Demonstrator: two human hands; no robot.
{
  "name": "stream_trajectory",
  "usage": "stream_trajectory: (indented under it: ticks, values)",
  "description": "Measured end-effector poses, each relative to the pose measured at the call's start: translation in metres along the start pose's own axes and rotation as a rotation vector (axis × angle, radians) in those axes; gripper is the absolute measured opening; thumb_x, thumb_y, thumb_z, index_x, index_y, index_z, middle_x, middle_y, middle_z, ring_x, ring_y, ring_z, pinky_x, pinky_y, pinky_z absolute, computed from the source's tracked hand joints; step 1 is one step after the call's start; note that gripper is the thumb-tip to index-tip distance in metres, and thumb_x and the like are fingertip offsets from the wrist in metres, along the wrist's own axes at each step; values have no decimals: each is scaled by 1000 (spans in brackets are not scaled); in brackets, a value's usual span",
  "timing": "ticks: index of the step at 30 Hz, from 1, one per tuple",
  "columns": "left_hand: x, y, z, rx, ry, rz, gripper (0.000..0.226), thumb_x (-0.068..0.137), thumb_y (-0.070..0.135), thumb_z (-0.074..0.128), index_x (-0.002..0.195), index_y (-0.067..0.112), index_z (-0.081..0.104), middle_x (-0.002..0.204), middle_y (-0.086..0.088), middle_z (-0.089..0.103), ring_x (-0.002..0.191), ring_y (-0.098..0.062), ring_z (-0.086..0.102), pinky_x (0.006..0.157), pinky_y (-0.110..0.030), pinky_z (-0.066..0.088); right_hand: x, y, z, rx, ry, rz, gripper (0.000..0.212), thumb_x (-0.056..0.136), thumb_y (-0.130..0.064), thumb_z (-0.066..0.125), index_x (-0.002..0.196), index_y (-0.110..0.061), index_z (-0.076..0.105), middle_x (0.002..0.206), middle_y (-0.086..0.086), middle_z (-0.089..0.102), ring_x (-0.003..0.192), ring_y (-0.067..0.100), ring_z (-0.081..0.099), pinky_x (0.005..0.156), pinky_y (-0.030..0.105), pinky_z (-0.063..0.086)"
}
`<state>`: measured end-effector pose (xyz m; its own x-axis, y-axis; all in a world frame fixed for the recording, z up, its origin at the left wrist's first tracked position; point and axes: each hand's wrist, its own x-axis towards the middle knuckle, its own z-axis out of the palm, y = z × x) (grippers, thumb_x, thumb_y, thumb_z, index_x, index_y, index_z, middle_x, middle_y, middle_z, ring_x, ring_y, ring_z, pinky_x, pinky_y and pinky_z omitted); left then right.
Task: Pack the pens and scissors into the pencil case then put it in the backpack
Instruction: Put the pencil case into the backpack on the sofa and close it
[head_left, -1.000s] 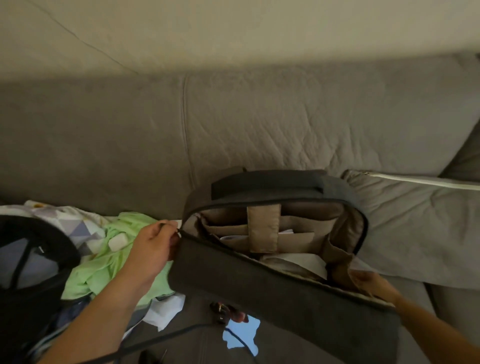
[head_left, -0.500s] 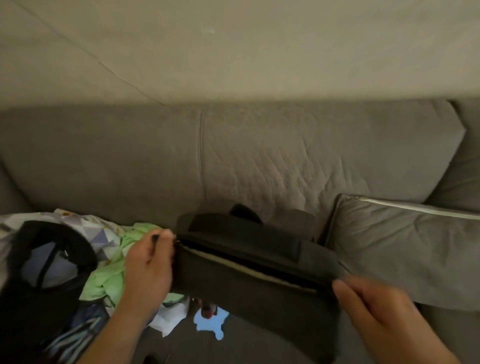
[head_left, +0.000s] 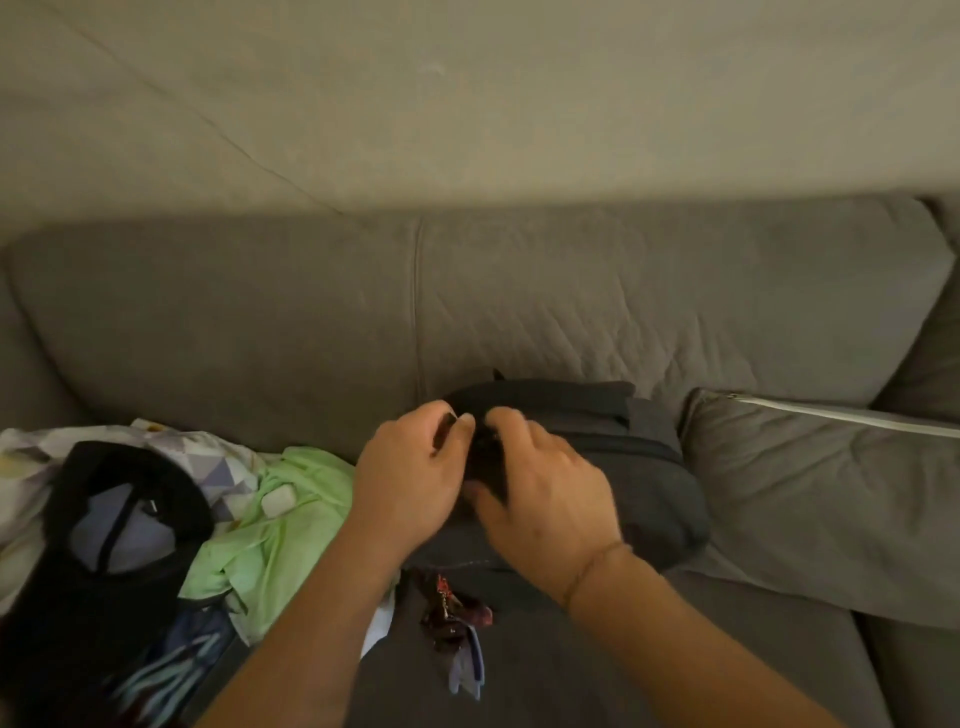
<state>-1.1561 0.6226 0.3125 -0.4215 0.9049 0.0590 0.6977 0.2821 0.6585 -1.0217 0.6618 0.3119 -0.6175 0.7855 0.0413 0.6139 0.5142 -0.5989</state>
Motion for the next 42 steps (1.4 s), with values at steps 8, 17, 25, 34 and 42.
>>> stream_trajectory:
  ticks: [8,17,25,34,42]
  values:
    - [-20,-64,-13,255,-133,293,53,75,64,59,111,27,52,113,6,50,104,-13,47,88,-27,41,31,0,33,76,86,-95,16,94,-32,47,92,-18,54,64,0,64,53,23,61,51,39,51]
    - [-13,-61,15,540,-89,262,97,50,81,62,124,20,47,124,-5,53,114,-28,48,93,-47,46,40,13,34,-154,121,34,24,92,-40,50,79,-20,44,64,-3,53,54,24,59,46,32,44]
    - [-5,-64,23,449,39,286,63,59,67,67,97,18,58,108,-3,56,100,-24,50,80,-43,49,38,6,48,-126,337,381,48,77,-59,62,105,-20,59,98,-2,57,77,19,60,51,26,33]
    - [2,-64,20,573,9,302,54,66,70,59,91,23,60,98,-3,55,89,-25,51,66,-40,46,35,10,52,-315,286,246,31,82,-48,62,82,-18,61,87,4,52,66,20,54,41,28,41]
    - [-2,-69,18,646,-42,318,47,59,48,75,97,26,58,102,-4,53,87,-26,51,68,-40,45,31,24,39,-501,121,10,20,86,-33,61,75,-17,64,74,6,62,71,28,59,41,34,45]
